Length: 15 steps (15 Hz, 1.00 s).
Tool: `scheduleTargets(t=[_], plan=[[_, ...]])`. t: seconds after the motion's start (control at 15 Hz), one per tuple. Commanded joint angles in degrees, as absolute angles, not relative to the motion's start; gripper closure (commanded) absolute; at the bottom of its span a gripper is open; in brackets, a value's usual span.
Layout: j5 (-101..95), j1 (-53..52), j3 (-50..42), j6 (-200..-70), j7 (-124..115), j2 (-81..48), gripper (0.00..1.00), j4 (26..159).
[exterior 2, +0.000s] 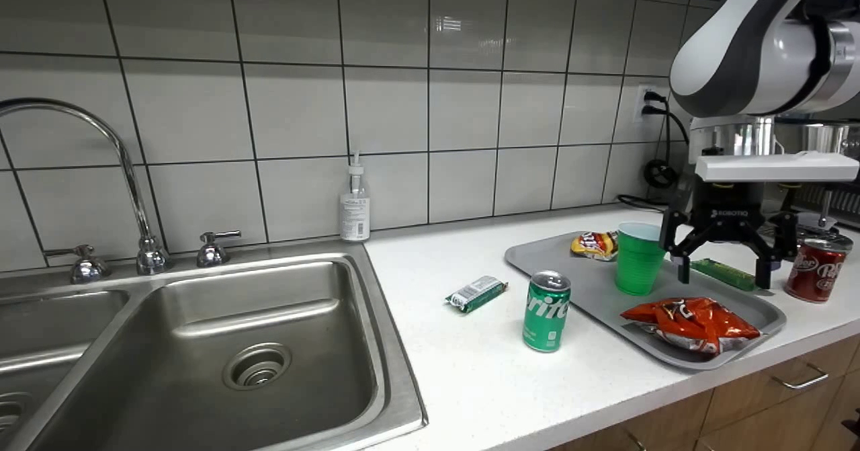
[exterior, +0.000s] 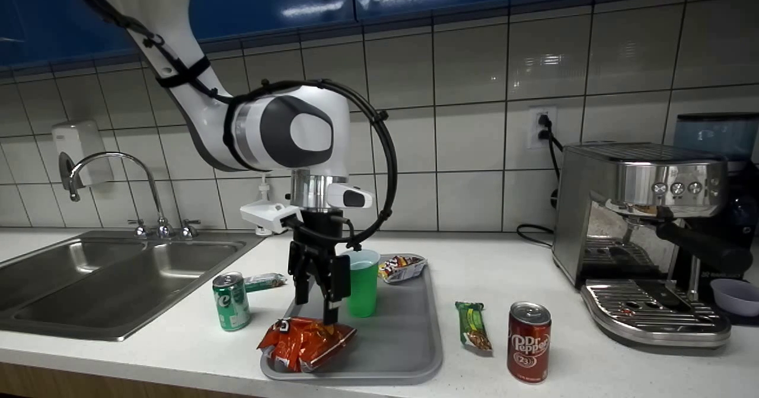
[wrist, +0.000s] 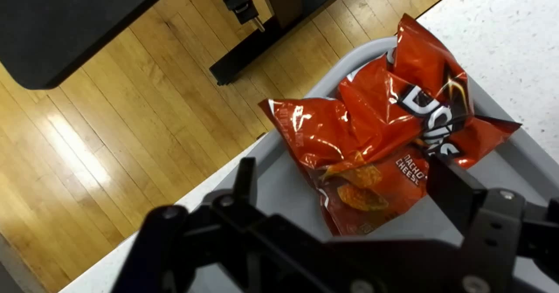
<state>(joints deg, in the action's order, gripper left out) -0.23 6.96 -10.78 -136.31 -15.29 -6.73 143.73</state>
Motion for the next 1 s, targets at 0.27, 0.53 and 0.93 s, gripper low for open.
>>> scheduleTargets(t=[0.27,0.53,0.93], plan=[[-0.85,5.30,-10.24,-138.19,-25.76,-7.75,0.00,144.50],[-1.01,4.63,-10.52,-140.14,-32.42,-7.99,0.00,144.82],[-0.66,4.10,-10.48,-142.56,-37.51,-8.82,0.00,145.66]])
